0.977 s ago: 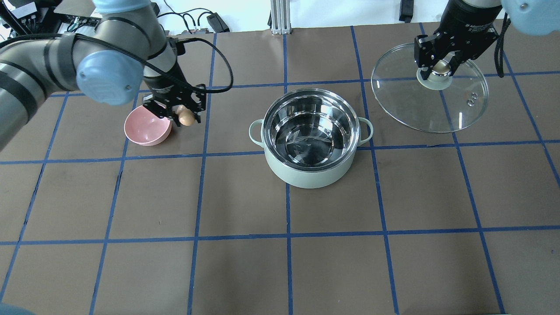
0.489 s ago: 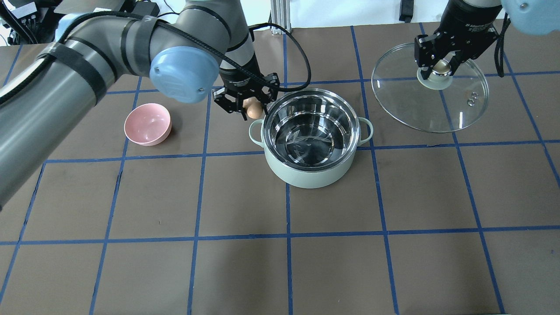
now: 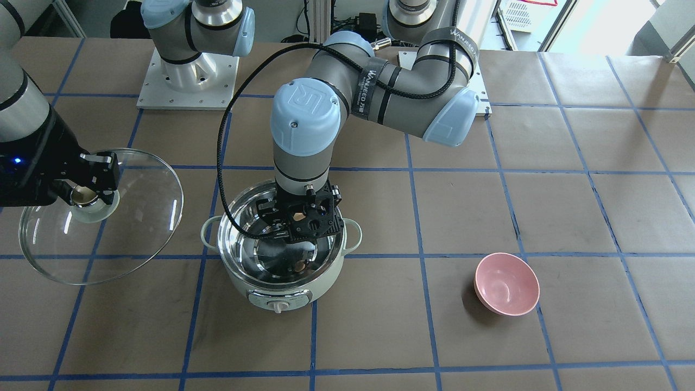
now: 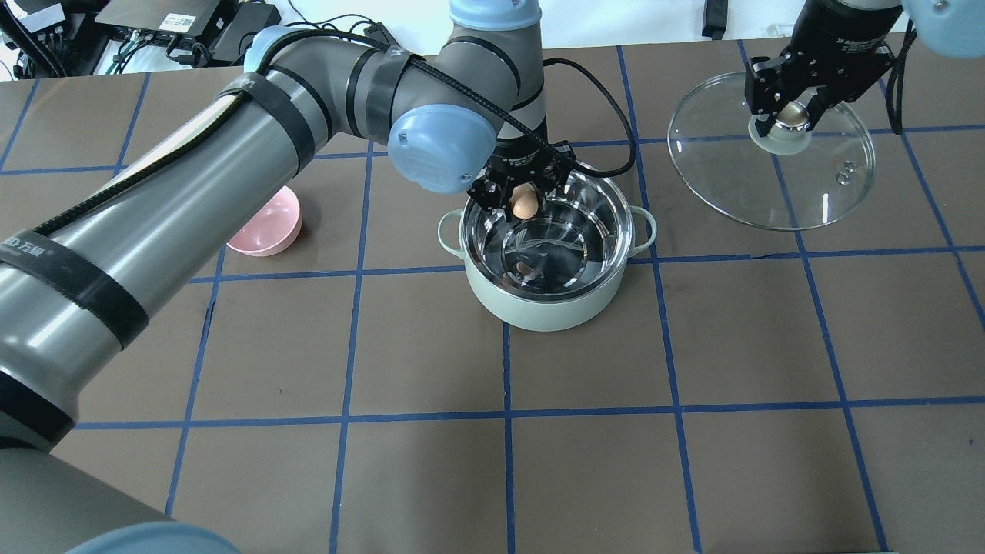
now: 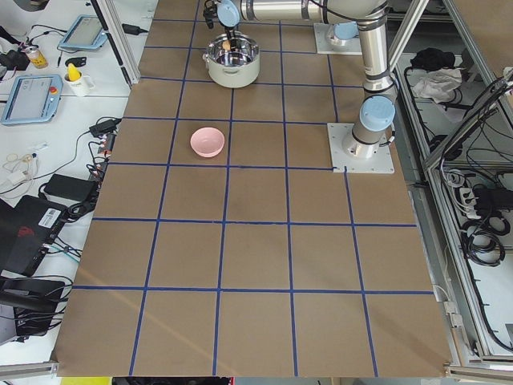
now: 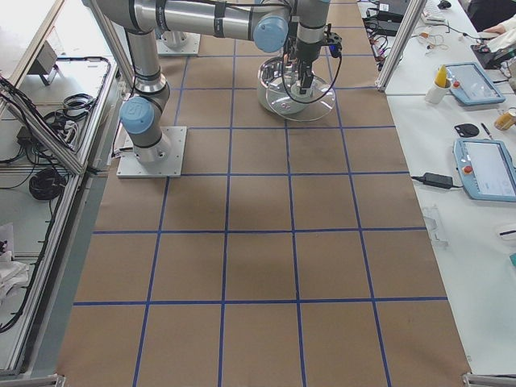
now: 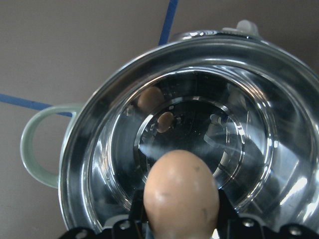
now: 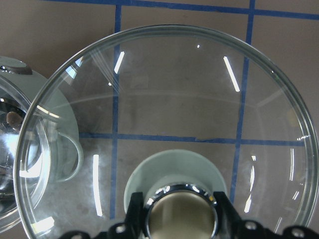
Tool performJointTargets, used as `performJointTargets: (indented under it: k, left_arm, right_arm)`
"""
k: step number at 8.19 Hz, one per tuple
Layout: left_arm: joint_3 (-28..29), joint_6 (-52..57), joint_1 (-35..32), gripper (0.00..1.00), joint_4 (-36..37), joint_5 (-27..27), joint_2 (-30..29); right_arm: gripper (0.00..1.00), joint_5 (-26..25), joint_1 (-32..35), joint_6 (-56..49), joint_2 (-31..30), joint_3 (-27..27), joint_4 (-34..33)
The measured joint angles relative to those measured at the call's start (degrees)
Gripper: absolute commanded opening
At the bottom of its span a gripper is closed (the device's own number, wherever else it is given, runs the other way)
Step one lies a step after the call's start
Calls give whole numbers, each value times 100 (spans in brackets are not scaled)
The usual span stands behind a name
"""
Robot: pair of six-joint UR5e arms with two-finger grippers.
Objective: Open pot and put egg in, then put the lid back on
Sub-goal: 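Carry the egg over the pot with the left gripper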
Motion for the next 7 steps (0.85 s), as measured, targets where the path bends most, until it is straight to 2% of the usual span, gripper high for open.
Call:
performJointTargets:
  k: [5,7]
  left_arm:
    - [13,21,-156,50,504,13,-524]
    - [-1,14,-194,61,520,18,-604]
  right_arm:
    - [0,42,-58,41,-1,10,5]
    - [0,63,-59,53,-4,14,5]
